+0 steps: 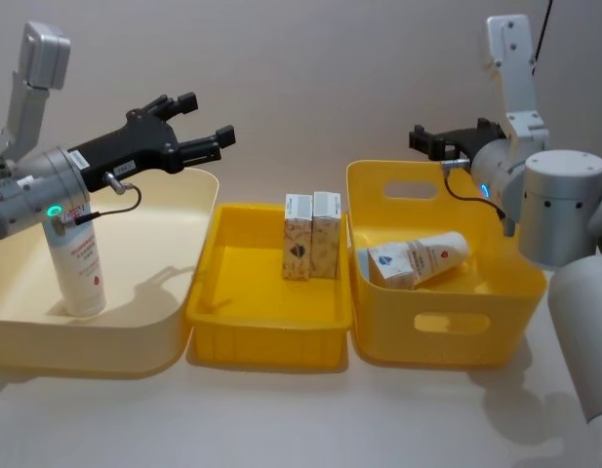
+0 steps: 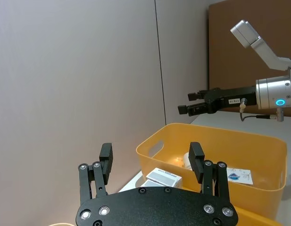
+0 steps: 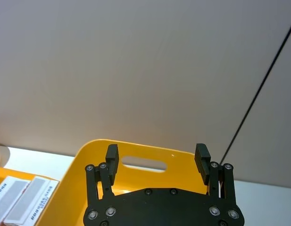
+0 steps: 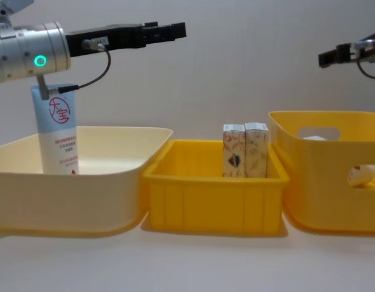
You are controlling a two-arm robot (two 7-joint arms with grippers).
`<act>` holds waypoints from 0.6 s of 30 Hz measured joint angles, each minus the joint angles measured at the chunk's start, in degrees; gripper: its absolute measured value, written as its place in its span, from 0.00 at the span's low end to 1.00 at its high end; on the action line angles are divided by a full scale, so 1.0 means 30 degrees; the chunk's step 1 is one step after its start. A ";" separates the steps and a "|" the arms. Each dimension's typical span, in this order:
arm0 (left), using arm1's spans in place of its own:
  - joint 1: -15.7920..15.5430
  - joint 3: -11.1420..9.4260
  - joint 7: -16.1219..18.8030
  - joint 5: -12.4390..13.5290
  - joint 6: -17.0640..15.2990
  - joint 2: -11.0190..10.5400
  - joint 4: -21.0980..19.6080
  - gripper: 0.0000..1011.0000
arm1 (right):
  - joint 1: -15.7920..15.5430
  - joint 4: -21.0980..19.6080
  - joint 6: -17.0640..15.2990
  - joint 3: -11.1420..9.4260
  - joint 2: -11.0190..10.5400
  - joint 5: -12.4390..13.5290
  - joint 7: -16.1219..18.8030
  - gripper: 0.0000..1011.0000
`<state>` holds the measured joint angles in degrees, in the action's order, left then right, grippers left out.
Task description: Bimanual collaborative sorting of washing and personal care products
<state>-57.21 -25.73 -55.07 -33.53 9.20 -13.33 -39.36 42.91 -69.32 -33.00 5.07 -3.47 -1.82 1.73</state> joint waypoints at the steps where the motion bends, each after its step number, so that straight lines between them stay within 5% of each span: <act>1: -0.0089 -0.0030 -0.0008 0.0050 0.0025 0.0060 0.0058 0.99 | 0.0078 0.0052 0.0087 0.0026 0.0005 0.0000 0.0090 0.99; 6: -0.0317 -0.0166 0.0094 0.0284 0.0072 0.0234 -0.0040 0.99 | 0.0372 0.0219 0.0616 0.0126 0.0000 0.0055 0.0570 0.99; 18: 0.0432 -0.0495 0.1886 0.0860 -0.0908 0.0030 -0.3060 0.99 | 0.0717 -0.0402 0.2113 0.0033 -0.0251 0.0979 0.2497 0.99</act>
<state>-55.91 -27.22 -49.41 -30.95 6.48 -13.24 -48.54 45.06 -70.53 -26.66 5.17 -4.22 1.12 9.22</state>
